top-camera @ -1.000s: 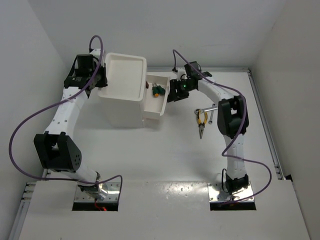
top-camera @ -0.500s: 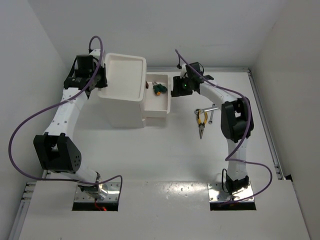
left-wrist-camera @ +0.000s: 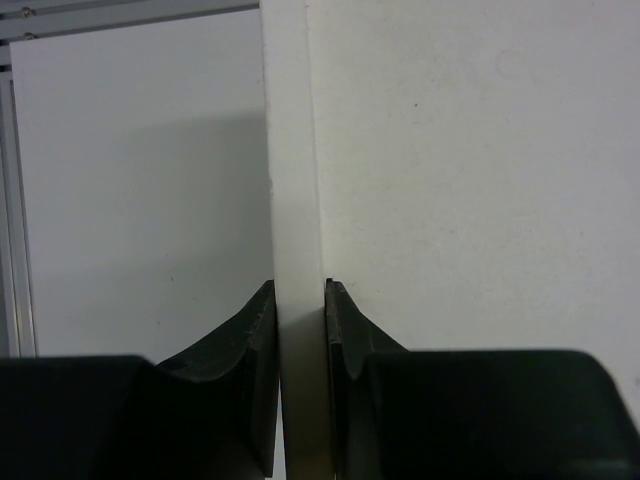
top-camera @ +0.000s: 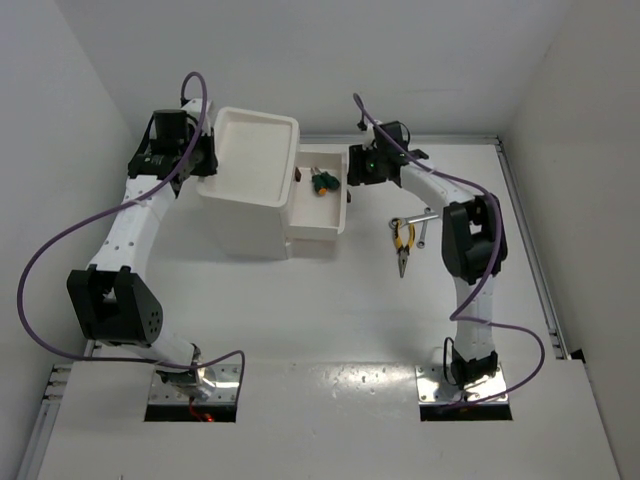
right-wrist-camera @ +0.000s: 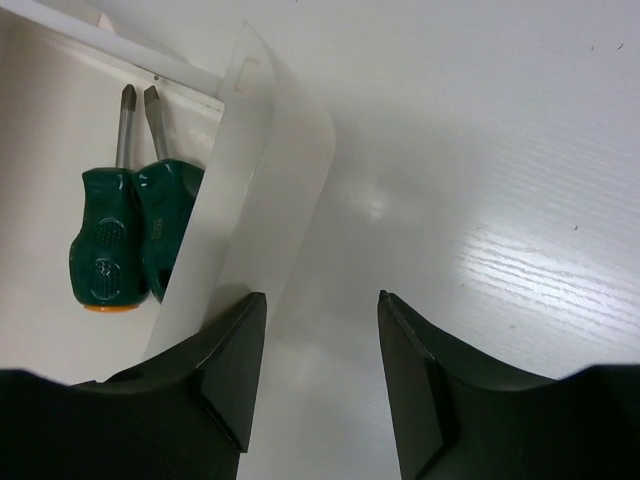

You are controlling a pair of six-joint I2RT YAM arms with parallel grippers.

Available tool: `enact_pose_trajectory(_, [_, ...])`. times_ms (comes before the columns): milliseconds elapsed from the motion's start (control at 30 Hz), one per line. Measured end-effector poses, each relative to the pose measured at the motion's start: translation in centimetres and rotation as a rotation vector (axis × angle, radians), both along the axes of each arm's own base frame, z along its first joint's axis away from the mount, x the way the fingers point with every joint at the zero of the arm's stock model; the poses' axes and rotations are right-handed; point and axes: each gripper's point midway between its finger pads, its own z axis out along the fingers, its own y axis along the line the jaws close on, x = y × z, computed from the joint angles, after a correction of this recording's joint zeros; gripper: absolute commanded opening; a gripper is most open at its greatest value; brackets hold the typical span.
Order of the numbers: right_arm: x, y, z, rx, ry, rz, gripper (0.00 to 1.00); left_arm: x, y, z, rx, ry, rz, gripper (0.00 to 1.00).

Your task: Sort the tools into containers

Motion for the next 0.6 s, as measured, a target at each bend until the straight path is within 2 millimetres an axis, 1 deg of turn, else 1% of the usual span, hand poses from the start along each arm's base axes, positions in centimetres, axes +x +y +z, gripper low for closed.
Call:
enact_pose_trajectory(133, [0.5, 0.5, 0.0, 0.01, -0.001, 0.011, 0.5, 0.0, 0.0, 0.0, 0.003, 0.002, -0.001, 0.0])
enact_pose_trajectory(200, [0.9, 1.1, 0.1, 0.024, -0.01, 0.025, 0.5, 0.0, 0.0, 0.0, 0.003, 0.002, -0.001, 0.0])
enact_pose_trajectory(300, [0.8, 1.9, -0.1, 0.045, -0.002, 0.04, 0.5, 0.0, 0.0, -0.1, 0.004, 0.003, -0.002, 0.0])
enact_pose_trajectory(533, [-0.1, 2.8, -0.6, 0.076, 0.032, 0.068, 0.5, -0.1, 0.2, -0.1, 0.012, 0.004, -0.002, 0.0])
enact_pose_trajectory(600, [-1.3, 2.8, -1.2, 0.082, 0.064, 0.081, 0.5, -0.1, 0.2, -0.1, 0.014, 0.004, -0.002, 0.0])
